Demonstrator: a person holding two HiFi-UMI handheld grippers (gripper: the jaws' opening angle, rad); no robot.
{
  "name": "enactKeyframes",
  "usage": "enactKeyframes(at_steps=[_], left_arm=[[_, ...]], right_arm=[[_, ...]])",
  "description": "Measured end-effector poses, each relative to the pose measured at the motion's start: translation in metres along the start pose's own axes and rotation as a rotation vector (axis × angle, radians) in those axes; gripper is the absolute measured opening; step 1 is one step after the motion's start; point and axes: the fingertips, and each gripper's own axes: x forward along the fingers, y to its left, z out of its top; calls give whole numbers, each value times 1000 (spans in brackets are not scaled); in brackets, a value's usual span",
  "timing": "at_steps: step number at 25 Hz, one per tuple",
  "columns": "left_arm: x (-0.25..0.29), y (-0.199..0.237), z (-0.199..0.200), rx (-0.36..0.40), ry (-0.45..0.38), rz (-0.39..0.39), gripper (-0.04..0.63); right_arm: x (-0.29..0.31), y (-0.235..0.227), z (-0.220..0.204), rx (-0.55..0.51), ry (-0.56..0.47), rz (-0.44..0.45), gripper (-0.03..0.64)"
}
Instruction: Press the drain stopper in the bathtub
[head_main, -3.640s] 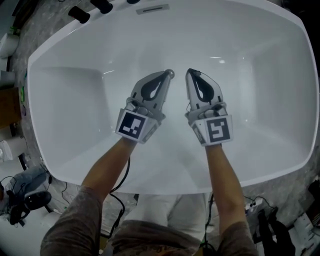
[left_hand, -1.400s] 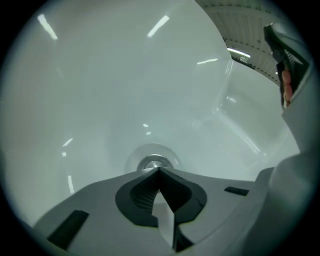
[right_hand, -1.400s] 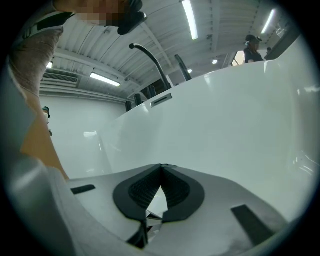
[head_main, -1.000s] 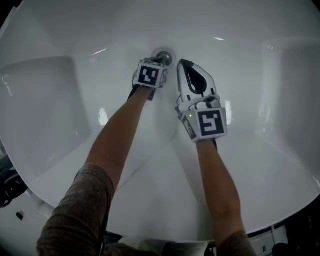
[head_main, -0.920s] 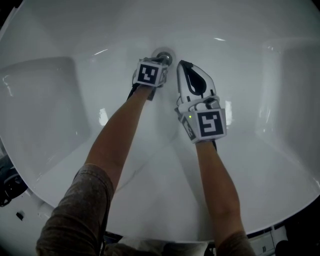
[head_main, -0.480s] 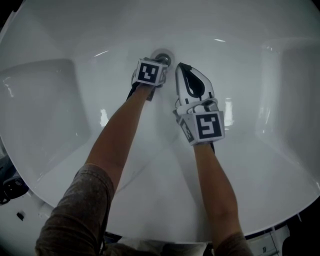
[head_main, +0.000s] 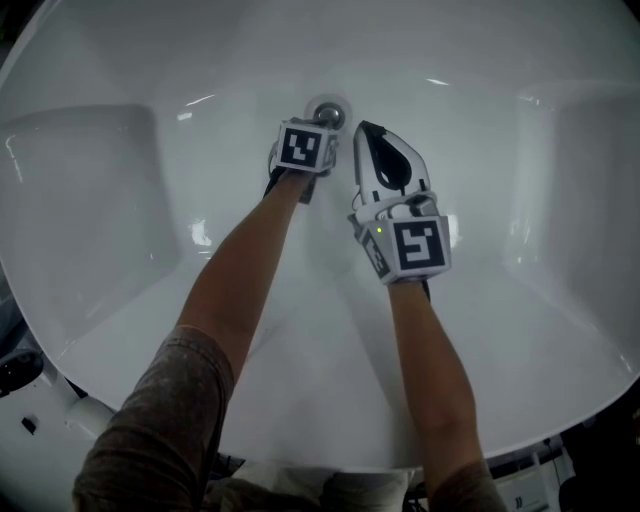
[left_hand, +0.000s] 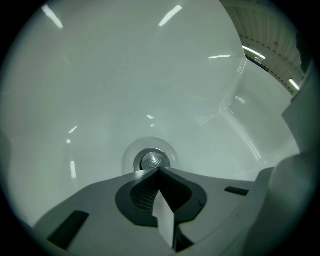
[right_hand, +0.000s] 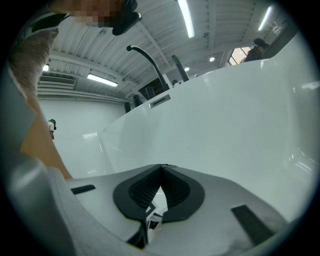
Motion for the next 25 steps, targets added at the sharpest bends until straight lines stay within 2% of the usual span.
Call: enactKeyframes(at_steps=[6, 12, 19, 25], left_arm=[[-48, -21, 5, -77, -15, -15, 3], [-126, -47, 27, -121, -9, -3, 3], [-230, -80, 62, -132, -51, -23, 3], [-322, -91, 82, -117, -80, 10, 3]], right_arm=[[-16, 15, 35, -32, 15, 9, -2], [-43, 38, 86, -56, 40, -7, -2], [-81, 65, 158, -61, 30, -31, -2], [-107, 91, 217, -54, 28, -68, -2]])
